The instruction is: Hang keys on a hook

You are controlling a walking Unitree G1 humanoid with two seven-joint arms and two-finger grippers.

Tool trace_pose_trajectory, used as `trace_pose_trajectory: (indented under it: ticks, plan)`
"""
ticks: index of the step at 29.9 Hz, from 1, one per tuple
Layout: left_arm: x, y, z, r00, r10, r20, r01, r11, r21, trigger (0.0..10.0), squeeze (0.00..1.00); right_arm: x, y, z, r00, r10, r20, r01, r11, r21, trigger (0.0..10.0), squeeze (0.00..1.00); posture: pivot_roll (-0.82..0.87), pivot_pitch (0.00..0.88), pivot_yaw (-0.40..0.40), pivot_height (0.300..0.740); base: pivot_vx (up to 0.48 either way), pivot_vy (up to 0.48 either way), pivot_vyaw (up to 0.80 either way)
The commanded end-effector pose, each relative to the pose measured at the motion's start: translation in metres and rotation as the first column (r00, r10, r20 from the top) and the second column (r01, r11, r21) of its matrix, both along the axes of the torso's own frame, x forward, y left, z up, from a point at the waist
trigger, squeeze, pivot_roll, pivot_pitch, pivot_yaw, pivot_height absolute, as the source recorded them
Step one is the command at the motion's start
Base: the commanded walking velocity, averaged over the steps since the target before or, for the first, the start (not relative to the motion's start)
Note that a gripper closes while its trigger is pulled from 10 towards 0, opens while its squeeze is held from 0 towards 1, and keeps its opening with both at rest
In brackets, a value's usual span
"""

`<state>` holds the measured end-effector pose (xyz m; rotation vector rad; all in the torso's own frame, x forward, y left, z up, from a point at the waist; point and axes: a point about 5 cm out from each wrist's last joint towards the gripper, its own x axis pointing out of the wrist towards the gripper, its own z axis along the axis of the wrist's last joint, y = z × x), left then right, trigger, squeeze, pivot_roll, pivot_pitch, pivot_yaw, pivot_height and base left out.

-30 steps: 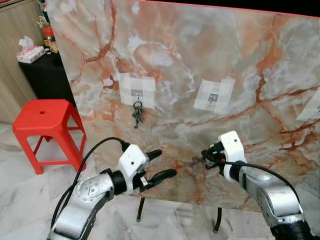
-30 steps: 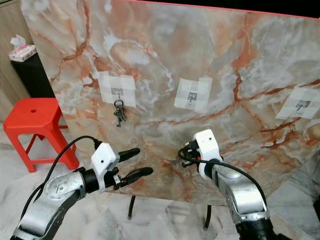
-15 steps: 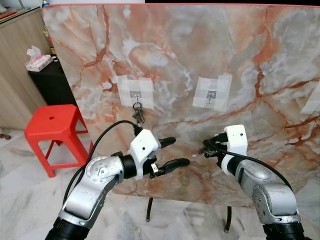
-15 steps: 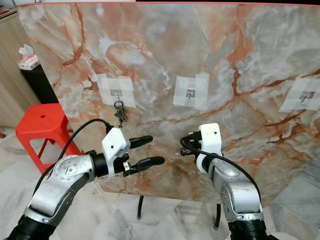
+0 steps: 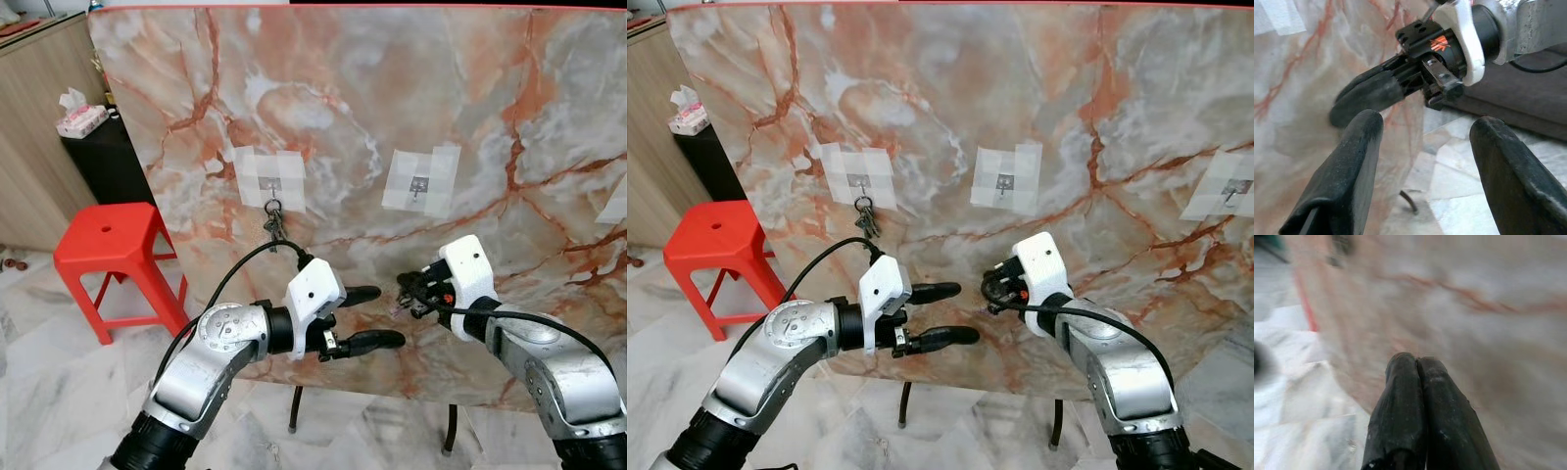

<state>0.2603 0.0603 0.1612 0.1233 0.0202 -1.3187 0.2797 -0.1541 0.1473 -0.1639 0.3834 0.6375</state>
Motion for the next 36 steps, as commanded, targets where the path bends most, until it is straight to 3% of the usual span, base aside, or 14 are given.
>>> trace_pose_trajectory:
  ticks: [1, 13, 16, 21, 28, 36]
  plan:
    - [0.000, -0.003, 0.007, 0.999, -0.033, 0.013, 0.033, 0.999, 0.006, 10.0, 0.00, -0.002, 0.007, 0.014, 0.997, 0.064, 0.039, -0.064, 0.998, 0.001, 10.0, 0.00, -0.03, 0.000, -0.007, 0.740, 0.000, 0.000, 0.00]
    - [-0.006, 0.008, -0.002, 0.995, -0.091, -0.037, 0.094, 0.991, 0.093, 10.0, 0.00, -0.005, 0.001, 0.027, 0.996, 0.065, 0.057, -0.064, 0.998, -0.026, 10.0, 0.00, -0.03, 0.000, 0.005, 0.740, 0.000, 0.000, 0.00]
    - [-0.004, 0.013, -0.004, 0.996, -0.076, -0.043, 0.081, 0.990, 0.118, 10.0, 0.00, -0.007, 0.007, 0.036, 0.994, 0.078, 0.072, -0.077, 0.997, -0.009, 10.0, 0.00, -0.03, 0.000, 0.006, 0.740, 0.000, 0.000, 0.00]
    - [-0.002, 0.011, -0.002, 0.996, -0.056, -0.074, 0.062, 0.995, 0.073, 10.0, 0.00, -0.009, 0.014, 0.044, 0.991, 0.104, 0.087, -0.105, 0.995, 0.005, 10.0, 0.00, -0.03, 0.000, 0.009, 0.740, 0.000, 0.000, 0.00]
    - [0.000, 0.012, -0.003, 0.996, -0.048, -0.080, 0.054, 0.996, 0.076, 10.0, 0.00, -0.011, 0.015, 0.050, 0.989, 0.106, 0.099, -0.106, 0.994, 0.001, 10.0, 0.00, -0.03, 0.000, 0.014, 0.740, 0.000, 0.000, 0.00]
    - [0.005, 0.012, -0.003, 0.994, -0.007, -0.106, 0.013, 0.998, 0.056, 10.0, 0.00, -0.016, 0.026, 0.061, 0.982, 0.144, 0.119, -0.148, 0.989, 0.028, 10.0, 0.00, -0.03, 0.000, 0.018, 0.740, 0.000, 0.000, 0.00]
